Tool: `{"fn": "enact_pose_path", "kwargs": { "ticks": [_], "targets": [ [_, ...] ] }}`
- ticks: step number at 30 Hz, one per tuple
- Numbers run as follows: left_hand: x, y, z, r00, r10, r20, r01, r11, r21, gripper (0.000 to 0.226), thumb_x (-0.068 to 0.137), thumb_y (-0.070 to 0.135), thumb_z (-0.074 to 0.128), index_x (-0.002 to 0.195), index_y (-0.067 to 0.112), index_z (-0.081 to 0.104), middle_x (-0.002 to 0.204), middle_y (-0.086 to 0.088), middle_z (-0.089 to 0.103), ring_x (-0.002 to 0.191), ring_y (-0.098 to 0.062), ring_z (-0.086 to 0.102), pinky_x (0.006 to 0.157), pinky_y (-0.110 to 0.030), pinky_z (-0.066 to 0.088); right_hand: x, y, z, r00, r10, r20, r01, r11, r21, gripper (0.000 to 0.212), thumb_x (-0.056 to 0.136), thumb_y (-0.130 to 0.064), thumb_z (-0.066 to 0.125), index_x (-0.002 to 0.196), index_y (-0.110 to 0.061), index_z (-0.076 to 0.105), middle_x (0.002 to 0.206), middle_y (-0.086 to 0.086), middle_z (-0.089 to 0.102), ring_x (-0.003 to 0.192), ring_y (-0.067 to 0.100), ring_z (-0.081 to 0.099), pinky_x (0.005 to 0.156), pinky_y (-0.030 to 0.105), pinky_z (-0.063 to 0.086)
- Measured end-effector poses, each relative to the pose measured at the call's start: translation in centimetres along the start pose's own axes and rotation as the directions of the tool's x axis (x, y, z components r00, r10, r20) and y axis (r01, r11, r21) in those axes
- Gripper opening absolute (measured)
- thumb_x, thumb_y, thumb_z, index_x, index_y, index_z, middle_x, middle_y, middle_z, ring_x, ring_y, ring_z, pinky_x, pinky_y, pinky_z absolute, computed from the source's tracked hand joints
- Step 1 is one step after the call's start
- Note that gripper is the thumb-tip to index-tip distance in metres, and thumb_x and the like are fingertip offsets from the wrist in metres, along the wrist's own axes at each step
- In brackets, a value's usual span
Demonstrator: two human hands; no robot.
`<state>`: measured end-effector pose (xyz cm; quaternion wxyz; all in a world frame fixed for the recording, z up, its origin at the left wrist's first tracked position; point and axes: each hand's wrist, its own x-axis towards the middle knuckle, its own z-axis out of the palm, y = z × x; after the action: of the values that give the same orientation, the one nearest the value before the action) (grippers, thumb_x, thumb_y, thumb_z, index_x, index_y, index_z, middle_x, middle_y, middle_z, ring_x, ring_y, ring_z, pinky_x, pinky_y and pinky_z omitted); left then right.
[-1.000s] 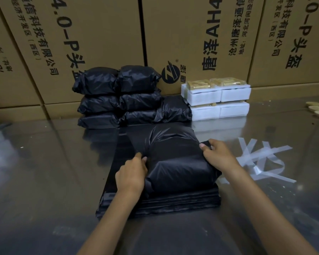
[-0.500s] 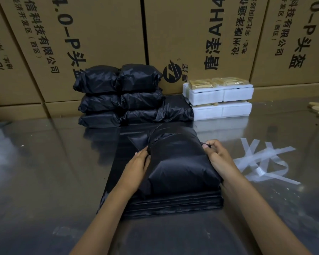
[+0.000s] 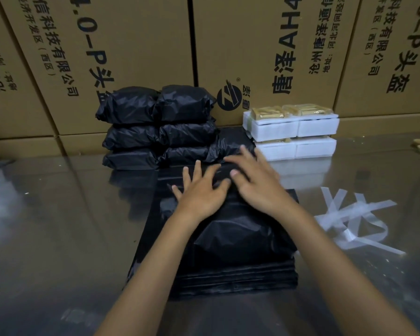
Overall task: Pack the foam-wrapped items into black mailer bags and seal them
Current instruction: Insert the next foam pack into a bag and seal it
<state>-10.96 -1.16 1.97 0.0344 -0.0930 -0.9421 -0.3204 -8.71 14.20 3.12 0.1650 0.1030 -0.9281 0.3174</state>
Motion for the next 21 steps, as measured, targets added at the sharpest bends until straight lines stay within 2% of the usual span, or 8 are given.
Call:
{"fn": "enact_pose_path", "kwargs": {
  "ticks": [1, 3, 7, 11, 14, 16, 19, 21],
  "targets": [
    [0.8, -0.2, 0.4, 0.994, -0.048, 0.098, 0.051, 0.998, -0.035, 0.05, 0.096, 0.06, 0.037, 0.145, 0.051, 0.031, 0.165, 0.01, -0.007, 0.15, -0.024, -0.017, 0.117, -0.061, -0.007, 0.7, 0.2, 0.7, 0.991, 0.053, 0.127, -0.049, 0.998, -0.035, 0.04, 0.105, -0.043, 0.039, 0.144, -0.046, 0.043, 0.167, -0.01, 0.008, 0.154, 0.018, -0.004, 0.122, 0.049, 0.006],
    [1.7, -1.4, 1.1, 0.986, -0.051, 0.161, 0.091, 0.964, -0.25, 0.045, 0.094, 0.058, 0.046, 0.138, 0.056, 0.039, 0.165, 0.011, -0.011, 0.149, -0.024, -0.023, 0.117, -0.06, -0.009, 1.8, 1.5, 1.2, 0.947, 0.171, 0.271, -0.181, 0.983, 0.014, 0.044, 0.101, -0.055, 0.039, 0.145, -0.049, 0.042, 0.168, -0.007, 0.001, 0.155, 0.023, -0.004, 0.124, 0.049, 0.008],
    [1.4, -2.5, 1.8, 0.998, -0.045, 0.052, 0.067, 0.813, -0.579, 0.026, 0.086, 0.047, 0.064, 0.096, 0.069, 0.057, 0.164, 0.009, -0.014, 0.147, -0.02, -0.026, 0.117, -0.061, -0.008, 1.9, 3.5, 1.1, 0.936, 0.201, 0.291, -0.289, 0.908, 0.304, 0.045, 0.088, -0.058, 0.064, 0.131, -0.052, 0.057, 0.168, -0.007, -0.001, 0.153, 0.013, 0.012, 0.113, 0.029, 0.024],
    [1.4, -2.6, 2.3, 0.999, -0.044, 0.027, 0.051, 0.779, -0.626, 0.028, 0.085, 0.043, 0.066, 0.102, 0.064, 0.061, 0.165, 0.005, -0.011, 0.147, -0.018, -0.027, 0.118, -0.057, -0.006, 1.7, 4.5, 1.2, 0.929, 0.216, 0.301, -0.34, 0.818, 0.463, 0.044, 0.079, -0.053, 0.075, 0.121, -0.057, 0.062, 0.167, -0.005, 0.007, 0.152, 0.009, 0.013, 0.11, 0.029, 0.028],
    [1.5, -2.8, 2.4, 0.998, -0.036, 0.043, 0.056, 0.728, -0.684, 0.033, 0.084, 0.041, 0.069, 0.111, 0.057, 0.064, 0.165, 0.005, 0.005, 0.15, -0.011, -0.013, 0.12, -0.046, 0.01, 1.7, 4.6, 1.3, 0.924, 0.246, 0.294, -0.369, 0.774, 0.514, 0.055, 0.077, -0.052, 0.077, 0.127, -0.061, 0.056, 0.166, -0.012, 0.005, 0.15, 0.011, 0.021, 0.101, 0.028, 0.03],
    [1.6, -2.9, 2.5, 0.999, -0.017, 0.03, 0.033, 0.685, -0.728, 0.033, 0.082, 0.04, 0.071, 0.11, 0.055, 0.066, 0.159, 0.009, 0.023, 0.15, -0.008, 0.001, 0.114, -0.038, 0.022, 1.7, 4.7, 1.5, 0.925, 0.251, 0.285, -0.371, 0.756, 0.54, 0.06, 0.077, -0.051, 0.077, 0.13, -0.06, 0.053, 0.166, -0.015, 0.007, 0.148, 0.012, 0.025, 0.102, 0.029, 0.031],
    [1.9, -3.3, 2.8, 0.999, 0.007, 0.035, 0.022, 0.655, -0.755, 0.038, 0.074, 0.043, 0.072, 0.11, 0.052, 0.067, 0.148, 0.005, 0.043, 0.142, -0.02, 0.034, 0.114, -0.045, 0.032, 1.9, 4.9, 1.6, 0.93, 0.242, 0.275, -0.359, 0.756, 0.548, 0.058, 0.08, -0.048, 0.076, 0.133, -0.056, 0.053, 0.165, -0.015, 0.012, 0.147, 0.012, 0.027, 0.113, 0.033, 0.03],
    [2.1, -3.3, 2.9, 0.999, 0.006, 0.043, 0.029, 0.64, -0.768, 0.038, 0.072, 0.041, 0.072, 0.109, 0.05, 0.068, 0.144, 0.0, 0.048, 0.135, -0.021, 0.045, 0.113, -0.048, 0.036, 1.8, 4.9, 1.6, 0.932, 0.236, 0.275, -0.355, 0.752, 0.556, 0.055, 0.083, -0.045, 0.074, 0.134, -0.054, 0.053, 0.165, -0.015, 0.013, 0.147, 0.012, 0.027, 0.114, 0.033, 0.029]
  ]
}}
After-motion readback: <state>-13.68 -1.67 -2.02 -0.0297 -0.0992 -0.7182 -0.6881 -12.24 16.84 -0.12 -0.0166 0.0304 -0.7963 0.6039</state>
